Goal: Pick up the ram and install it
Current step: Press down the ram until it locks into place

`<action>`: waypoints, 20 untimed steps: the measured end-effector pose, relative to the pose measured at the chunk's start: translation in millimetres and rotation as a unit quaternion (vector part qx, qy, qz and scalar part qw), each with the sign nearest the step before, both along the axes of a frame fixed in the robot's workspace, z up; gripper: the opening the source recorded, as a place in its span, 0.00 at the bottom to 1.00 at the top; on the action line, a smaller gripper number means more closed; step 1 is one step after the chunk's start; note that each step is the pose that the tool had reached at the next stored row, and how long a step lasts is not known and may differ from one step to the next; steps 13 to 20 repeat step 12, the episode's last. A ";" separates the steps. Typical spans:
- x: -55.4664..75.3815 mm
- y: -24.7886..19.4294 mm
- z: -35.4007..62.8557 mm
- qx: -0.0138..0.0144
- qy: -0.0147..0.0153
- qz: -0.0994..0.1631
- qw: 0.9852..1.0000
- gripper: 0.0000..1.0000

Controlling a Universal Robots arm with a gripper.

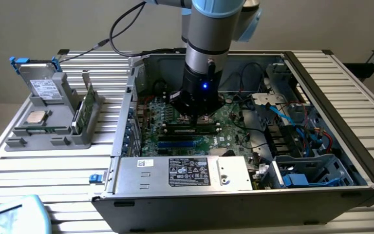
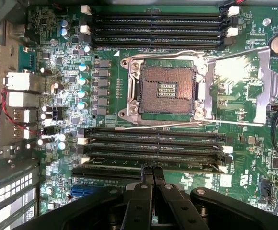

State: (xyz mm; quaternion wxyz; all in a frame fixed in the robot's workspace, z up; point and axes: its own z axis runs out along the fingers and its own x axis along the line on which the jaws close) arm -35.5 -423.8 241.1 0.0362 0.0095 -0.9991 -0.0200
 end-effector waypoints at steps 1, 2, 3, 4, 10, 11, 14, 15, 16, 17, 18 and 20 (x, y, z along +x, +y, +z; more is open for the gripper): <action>0.0 -0.7 0.4 0.000 0.000 -0.001 1.000 0.10; 0.0 -1.4 0.8 0.000 0.000 -0.003 1.000 0.10; 0.0 -2.2 1.1 0.000 0.000 -0.004 1.000 0.10; 0.0 -3.0 1.2 -0.001 0.000 -0.006 1.000 0.10; 0.0 -3.4 1.2 -0.001 0.000 -0.007 1.000 0.10; 0.0 -3.3 1.2 -0.001 0.000 -0.007 1.000 0.10; 0.0 -3.4 1.2 -0.001 0.000 -0.007 1.000 0.10; 0.0 -3.4 1.2 -0.001 0.000 -0.007 1.000 0.10; 0.0 -3.4 1.2 -0.001 0.000 -0.007 1.000 0.10; 0.0 -3.4 1.2 -0.001 0.000 -0.007 1.000 0.10; 0.0 -3.4 1.2 -0.001 0.000 -0.007 1.000 0.10; 0.0 -3.4 1.2 -0.001 0.000 -0.007 1.000 0.10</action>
